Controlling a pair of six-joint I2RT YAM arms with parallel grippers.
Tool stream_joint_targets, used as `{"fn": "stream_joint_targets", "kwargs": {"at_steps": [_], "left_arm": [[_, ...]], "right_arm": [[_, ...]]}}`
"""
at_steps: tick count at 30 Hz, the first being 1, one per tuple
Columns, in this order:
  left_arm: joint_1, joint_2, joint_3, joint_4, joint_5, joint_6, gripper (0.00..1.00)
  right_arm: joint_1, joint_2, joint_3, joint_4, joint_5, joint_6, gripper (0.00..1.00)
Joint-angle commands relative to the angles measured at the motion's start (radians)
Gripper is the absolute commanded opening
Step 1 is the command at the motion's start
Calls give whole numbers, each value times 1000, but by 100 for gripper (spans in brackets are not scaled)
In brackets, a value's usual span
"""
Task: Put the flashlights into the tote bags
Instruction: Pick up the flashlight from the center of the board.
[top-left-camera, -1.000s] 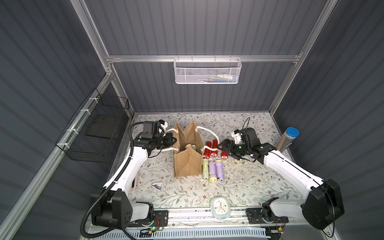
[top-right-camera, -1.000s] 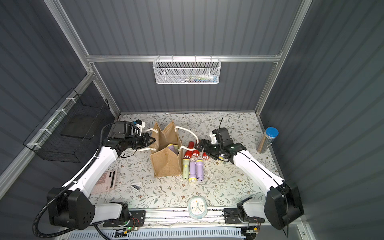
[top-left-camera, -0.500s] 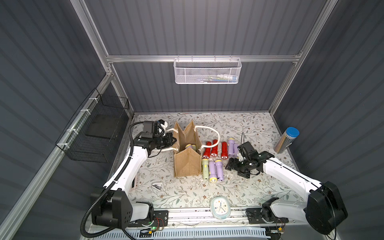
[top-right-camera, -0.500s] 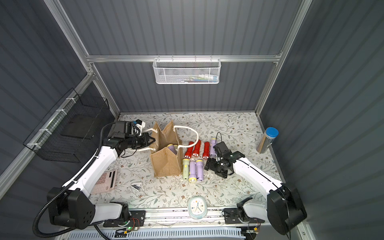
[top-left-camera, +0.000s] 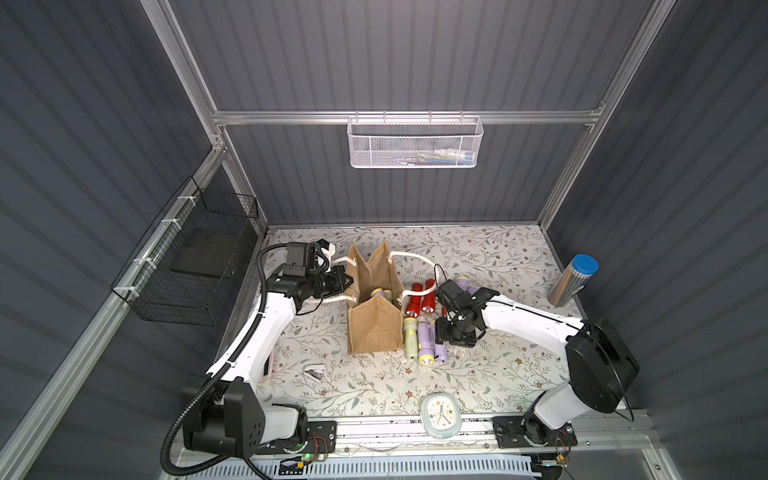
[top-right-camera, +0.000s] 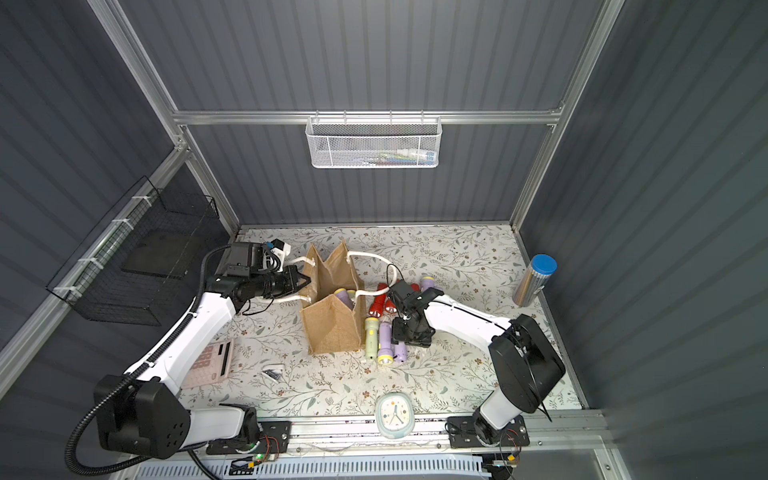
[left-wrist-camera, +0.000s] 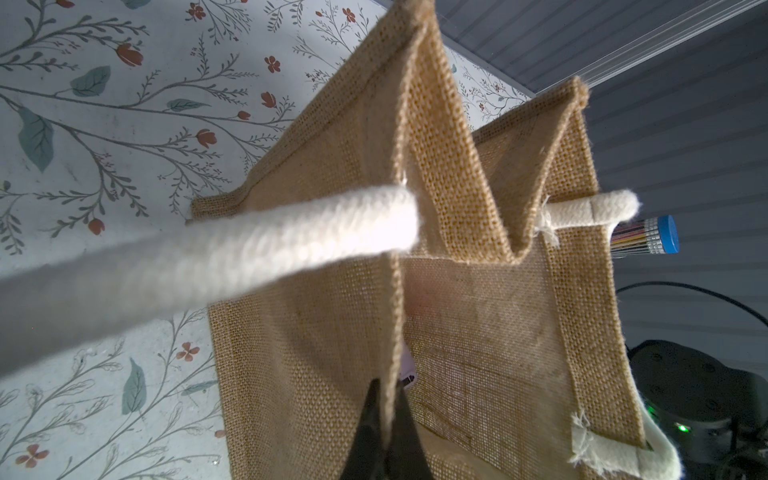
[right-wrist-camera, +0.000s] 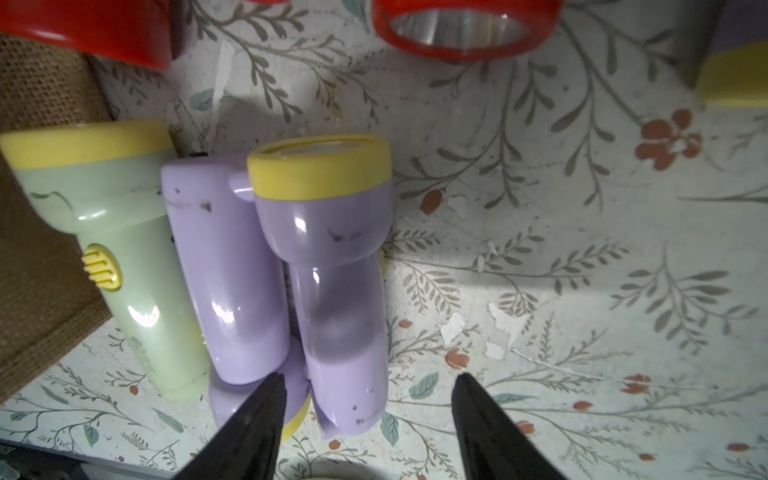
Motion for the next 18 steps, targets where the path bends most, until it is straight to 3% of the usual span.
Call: {"fn": "stream_joint_targets", "kwargs": {"at_steps": [1,18], "left_arm": [[-6,-27,-15,-28,1,-6,0],[-6,-7,-5,-21,-1,-9,0]], "right_arm": [[13,32,25,-50,44,-21,61],[62,112,-15,-8,43,-32,58]]}}
